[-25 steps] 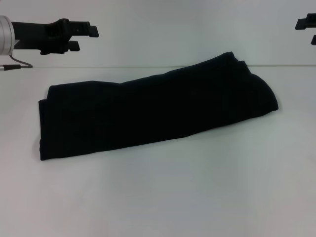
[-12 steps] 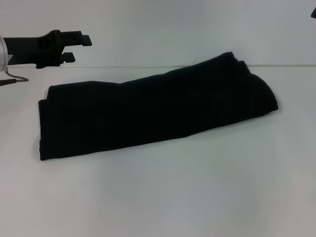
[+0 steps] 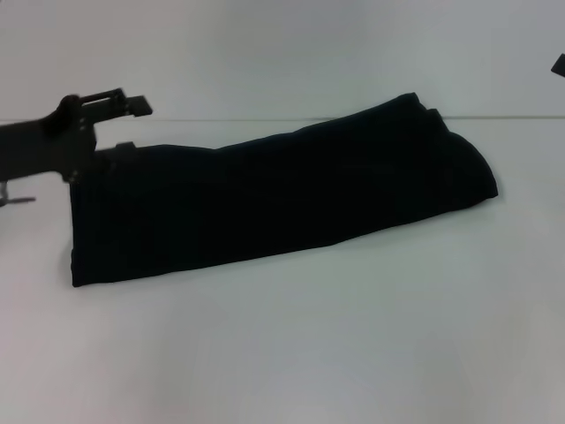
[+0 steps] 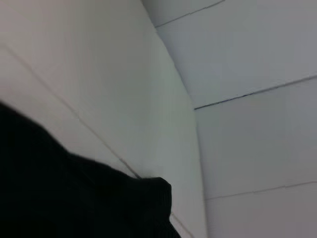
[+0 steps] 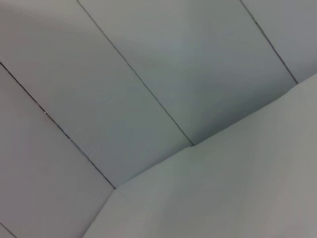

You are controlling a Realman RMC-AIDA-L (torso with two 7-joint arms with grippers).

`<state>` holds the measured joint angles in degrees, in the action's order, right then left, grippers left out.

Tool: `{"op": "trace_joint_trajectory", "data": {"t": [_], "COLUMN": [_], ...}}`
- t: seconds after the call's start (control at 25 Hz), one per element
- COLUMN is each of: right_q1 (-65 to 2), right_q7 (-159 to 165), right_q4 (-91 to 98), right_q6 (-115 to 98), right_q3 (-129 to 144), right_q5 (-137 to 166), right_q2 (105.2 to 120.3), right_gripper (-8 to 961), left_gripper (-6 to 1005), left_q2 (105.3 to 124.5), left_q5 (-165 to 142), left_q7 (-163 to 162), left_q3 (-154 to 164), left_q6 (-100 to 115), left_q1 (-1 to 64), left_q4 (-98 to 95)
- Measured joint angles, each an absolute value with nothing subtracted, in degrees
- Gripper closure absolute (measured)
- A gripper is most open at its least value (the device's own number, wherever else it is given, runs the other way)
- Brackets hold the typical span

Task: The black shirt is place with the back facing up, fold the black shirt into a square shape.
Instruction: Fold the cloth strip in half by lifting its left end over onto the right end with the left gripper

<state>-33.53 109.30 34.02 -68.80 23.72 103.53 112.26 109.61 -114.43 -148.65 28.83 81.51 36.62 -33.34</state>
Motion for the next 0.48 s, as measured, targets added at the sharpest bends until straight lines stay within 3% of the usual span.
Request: {"op": "trace_joint_trajectory", "data": {"t": [0.24,0.48], "right_q1": [-33.08,-33.48], "right_q7": [106.36,102.76], "right_q4": [33.92,33.81], "right_q6": [-68.37,-67.98], "right_q3": [23.29,23.19], "right_q5": [102.05,101.98], "right_q2": [112.62,112.68], "right_gripper": [190,191], "left_gripper": [217,218], "left_q2": [110.57,110.26], "left_q5": [-114.37,-114.76], "left_q7": [-153.4,-157.69], "left_q3": [22.01,21.46], "left_q6": [87.04,88.53], "left_q1": [31.71,28.3], "left_q4": [-32.69,-29.75]}}
